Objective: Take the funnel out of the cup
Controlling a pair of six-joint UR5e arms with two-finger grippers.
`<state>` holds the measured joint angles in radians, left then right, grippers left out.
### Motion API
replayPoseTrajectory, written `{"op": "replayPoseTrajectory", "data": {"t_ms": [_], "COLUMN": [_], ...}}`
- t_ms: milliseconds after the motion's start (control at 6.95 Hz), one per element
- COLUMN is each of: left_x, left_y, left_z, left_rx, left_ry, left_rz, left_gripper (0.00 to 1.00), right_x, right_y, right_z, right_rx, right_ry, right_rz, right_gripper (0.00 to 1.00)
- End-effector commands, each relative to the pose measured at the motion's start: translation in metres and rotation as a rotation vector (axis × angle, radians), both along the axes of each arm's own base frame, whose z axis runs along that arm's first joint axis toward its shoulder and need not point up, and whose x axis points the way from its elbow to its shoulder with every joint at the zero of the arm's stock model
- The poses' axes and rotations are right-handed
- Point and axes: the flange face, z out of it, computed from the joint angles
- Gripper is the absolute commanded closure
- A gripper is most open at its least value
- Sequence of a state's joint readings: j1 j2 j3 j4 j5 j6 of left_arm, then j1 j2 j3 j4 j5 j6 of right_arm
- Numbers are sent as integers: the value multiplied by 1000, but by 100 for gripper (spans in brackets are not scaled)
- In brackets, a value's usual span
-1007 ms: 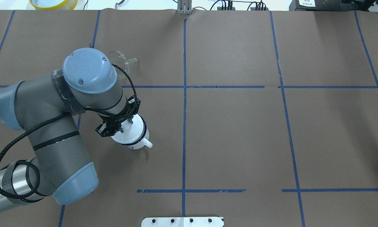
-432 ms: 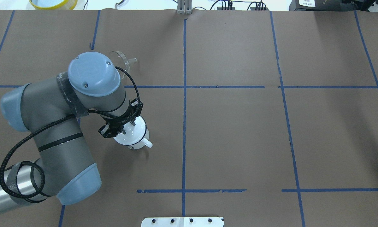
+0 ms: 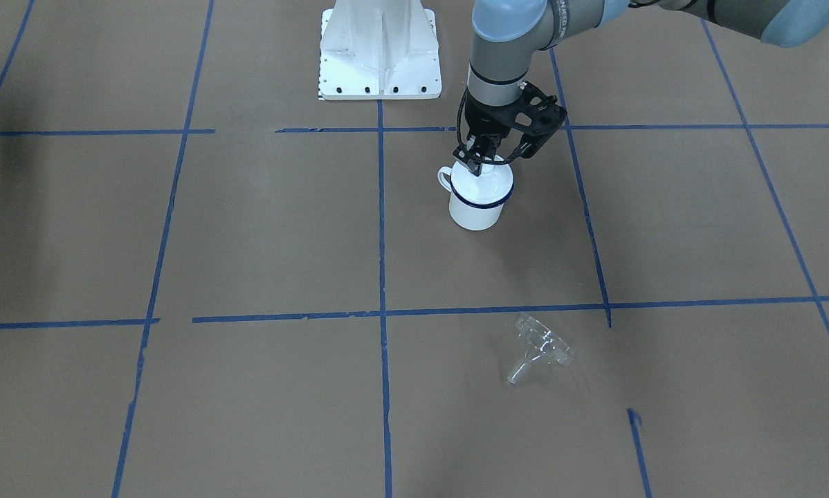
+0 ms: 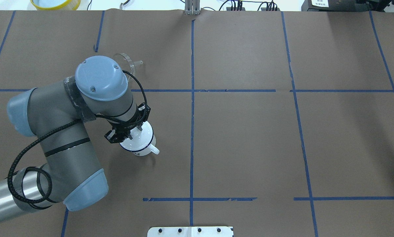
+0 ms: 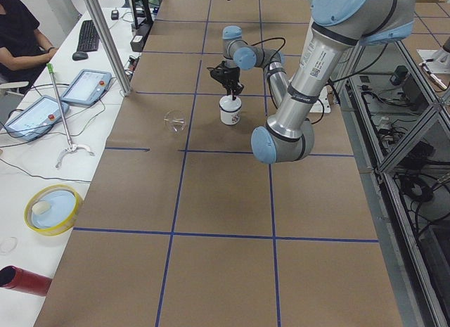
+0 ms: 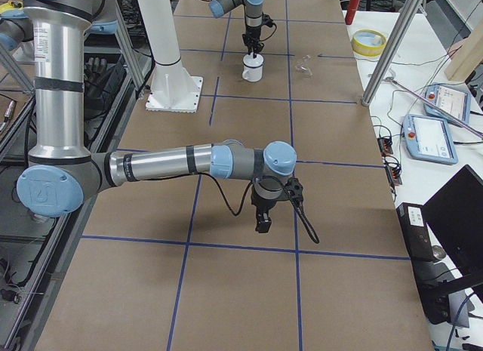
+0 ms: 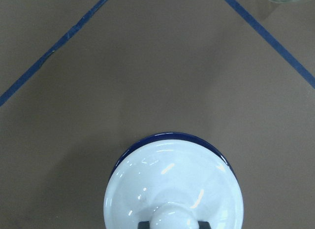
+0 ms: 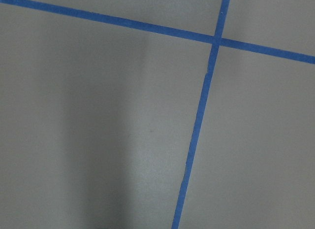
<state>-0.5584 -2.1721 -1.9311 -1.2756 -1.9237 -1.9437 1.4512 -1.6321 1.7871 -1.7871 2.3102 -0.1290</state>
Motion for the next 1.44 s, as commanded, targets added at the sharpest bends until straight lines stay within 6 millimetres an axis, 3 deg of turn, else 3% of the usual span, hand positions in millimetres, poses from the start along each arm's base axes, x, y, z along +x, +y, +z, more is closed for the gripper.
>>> {"op": "replayPoseTrajectory", "data": {"t_ms": [0,144,432,575,719,863,1007,1295], "left_x": [0,2,1,-13,-47,-80,-143,-269], "left_y": [0,-1,-1,0,-15,-37,-73,-108], "left_z": [0,2,2,-5,0,19,53,133], "left_rx": [1,-3,1,68,215,315,390,524], "left_ry": [1,-3,-3,14,18,22,49,24], "left_rz": [0,-1,0,50,144,238,268,334], "left_gripper": [72,1,0,0,0,0,0,0], "right_x": [0,0,0,0,0,0,0,0], "right_y": [0,0,0,0,0,0,0,0], "right_z": [0,0,0,0,0,0,0,0], "right_rx": [1,0,0,0,1,1,0,0], "right_ry": [0,0,0,0,0,0,0,0], "right_rz": [-1,0,0,0,-1,-1,0,0], "right_gripper": [0,0,0,0,0,0,0,0]}}
